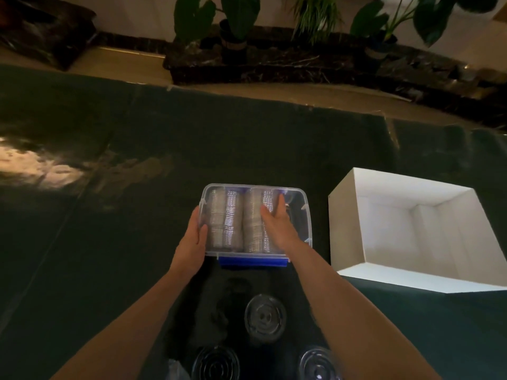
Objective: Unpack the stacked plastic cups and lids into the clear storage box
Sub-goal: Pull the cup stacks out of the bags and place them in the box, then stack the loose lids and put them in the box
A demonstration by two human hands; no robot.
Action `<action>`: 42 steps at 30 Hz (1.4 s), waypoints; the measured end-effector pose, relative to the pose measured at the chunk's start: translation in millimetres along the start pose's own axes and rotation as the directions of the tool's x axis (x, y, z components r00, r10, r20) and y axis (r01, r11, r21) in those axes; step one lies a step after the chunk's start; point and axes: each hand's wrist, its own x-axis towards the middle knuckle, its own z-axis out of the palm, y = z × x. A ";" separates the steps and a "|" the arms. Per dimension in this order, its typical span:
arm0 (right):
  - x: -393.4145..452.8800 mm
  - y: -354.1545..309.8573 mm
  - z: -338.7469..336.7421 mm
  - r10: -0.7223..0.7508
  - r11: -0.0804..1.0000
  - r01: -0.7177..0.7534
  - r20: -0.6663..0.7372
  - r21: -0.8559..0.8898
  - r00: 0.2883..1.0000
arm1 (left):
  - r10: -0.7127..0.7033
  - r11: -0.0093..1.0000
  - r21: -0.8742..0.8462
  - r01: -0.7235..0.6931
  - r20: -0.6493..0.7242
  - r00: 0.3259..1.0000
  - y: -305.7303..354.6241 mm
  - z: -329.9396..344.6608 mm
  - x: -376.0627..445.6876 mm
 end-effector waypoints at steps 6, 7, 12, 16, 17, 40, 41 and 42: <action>-12.0 1.5 -2.9 -0.053 0.972 0.014 -0.161 -0.234 0.986 | -0.105 0.991 0.082 0.104 0.005 0.994 2.7 -4.6 -2.4; -18.8 2.5 -2.8 -0.094 0.966 0.041 -0.198 -0.257 0.976 | -0.114 0.990 0.078 0.116 -0.038 0.993 3.7 -4.6 -8.5; -62.8 3.5 -4.0 -0.327 0.935 0.254 -0.321 -0.249 0.889 | 0.020 0.986 0.159 0.038 -0.350 0.937 6.9 -4.4 -61.1; -115.2 26.5 -4.4 -0.447 0.884 0.347 -0.352 -0.313 0.823 | 0.334 0.901 0.368 -0.231 -0.248 0.910 -2.6 4.9 -123.3; -130.6 36.1 -2.1 -0.456 0.876 0.346 -0.344 -0.335 0.821 | 0.387 0.848 0.437 -0.301 -0.119 0.915 -7.5 8.4 -142.3; -218.8 136.8 104.1 0.231 0.971 -0.219 0.133 -0.098 0.964 | -0.413 0.892 0.166 0.420 -0.075 0.908 -74.5 40.9 -219.1; -219.5 135.8 105.0 0.255 0.967 -0.254 0.134 -0.028 0.958 | -0.436 0.886 0.136 0.444 -0.085 0.896 -73.9 43.2 -217.6; -221.2 135.1 105.6 0.277 0.958 -0.284 0.146 0.035 0.950 | -0.458 0.880 0.096 0.465 -0.084 0.885 -72.6 45.1 -216.9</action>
